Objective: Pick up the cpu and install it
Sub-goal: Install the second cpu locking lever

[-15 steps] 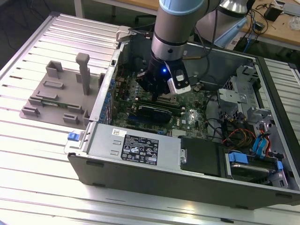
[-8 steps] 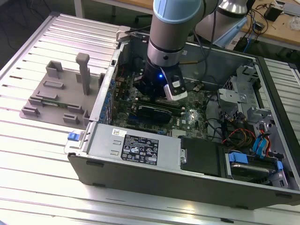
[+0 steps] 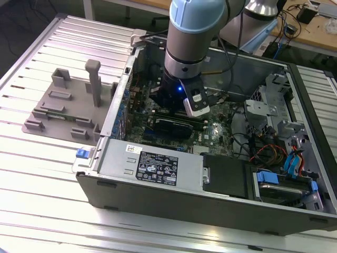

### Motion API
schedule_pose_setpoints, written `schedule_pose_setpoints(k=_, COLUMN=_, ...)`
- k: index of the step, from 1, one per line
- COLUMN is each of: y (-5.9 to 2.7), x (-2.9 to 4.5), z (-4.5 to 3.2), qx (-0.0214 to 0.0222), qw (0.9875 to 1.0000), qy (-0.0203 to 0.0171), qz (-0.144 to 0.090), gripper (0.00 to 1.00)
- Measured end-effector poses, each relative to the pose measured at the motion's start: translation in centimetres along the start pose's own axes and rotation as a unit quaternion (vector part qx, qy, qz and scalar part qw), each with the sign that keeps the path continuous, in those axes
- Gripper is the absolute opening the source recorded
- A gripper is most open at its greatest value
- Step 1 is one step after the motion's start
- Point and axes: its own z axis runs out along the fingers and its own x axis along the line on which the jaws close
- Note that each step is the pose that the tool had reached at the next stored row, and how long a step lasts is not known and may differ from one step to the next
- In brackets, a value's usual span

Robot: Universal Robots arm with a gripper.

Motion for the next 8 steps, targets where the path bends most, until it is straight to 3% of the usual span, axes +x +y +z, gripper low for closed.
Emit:
schedule_pose_setpoints(k=3, y=0.15, x=-0.07, z=-1.25, qx=-0.0001, qw=1.0, qy=0.0, qz=0.0, gripper=0.11)
schedule_pose_setpoints(k=5, y=0.41, x=-0.18, z=-3.33, qx=0.0005, qw=1.0, qy=0.0, qz=0.0, gripper=0.11)
schedule_pose_setpoints(k=8, y=0.64, x=-0.27, z=-5.16, qx=0.0012, qw=1.0, qy=0.0001, qz=0.0, gripper=0.11)
